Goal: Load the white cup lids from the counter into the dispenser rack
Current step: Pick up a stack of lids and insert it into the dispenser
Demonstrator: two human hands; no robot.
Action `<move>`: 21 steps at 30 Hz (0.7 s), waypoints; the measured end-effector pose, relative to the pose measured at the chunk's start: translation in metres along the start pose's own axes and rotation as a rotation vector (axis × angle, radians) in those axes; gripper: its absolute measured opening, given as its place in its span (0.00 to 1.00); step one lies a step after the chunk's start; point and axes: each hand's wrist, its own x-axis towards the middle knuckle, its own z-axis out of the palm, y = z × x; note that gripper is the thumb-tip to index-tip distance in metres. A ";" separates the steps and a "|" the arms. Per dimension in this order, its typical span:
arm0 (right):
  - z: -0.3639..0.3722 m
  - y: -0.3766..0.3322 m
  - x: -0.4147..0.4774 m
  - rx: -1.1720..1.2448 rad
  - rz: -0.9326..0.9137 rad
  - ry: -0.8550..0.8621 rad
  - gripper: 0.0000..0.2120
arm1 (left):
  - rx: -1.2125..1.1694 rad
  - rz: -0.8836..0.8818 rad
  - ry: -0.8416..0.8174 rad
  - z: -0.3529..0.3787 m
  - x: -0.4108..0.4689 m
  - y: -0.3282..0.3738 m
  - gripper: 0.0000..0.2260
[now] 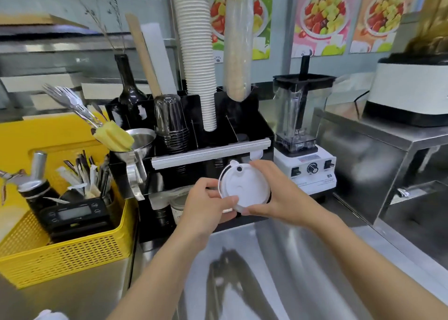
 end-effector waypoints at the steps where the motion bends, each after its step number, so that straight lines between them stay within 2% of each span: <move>1: -0.002 0.002 0.002 0.014 0.004 0.009 0.42 | 0.015 0.004 -0.002 0.002 0.004 0.002 0.13; 7: -0.025 0.013 0.036 0.013 0.043 0.006 0.40 | 0.182 0.098 0.002 0.014 0.041 0.025 0.13; 12: -0.057 0.023 0.083 -0.132 0.052 0.011 0.38 | 0.397 0.266 0.005 0.031 0.085 0.052 0.15; 19: -0.093 0.052 0.150 -0.146 0.112 -0.021 0.47 | 0.581 0.414 0.033 0.042 0.151 0.083 0.28; 21: -0.097 0.062 0.163 -0.175 0.139 -0.042 0.46 | 0.709 0.488 0.054 0.042 0.167 0.085 0.31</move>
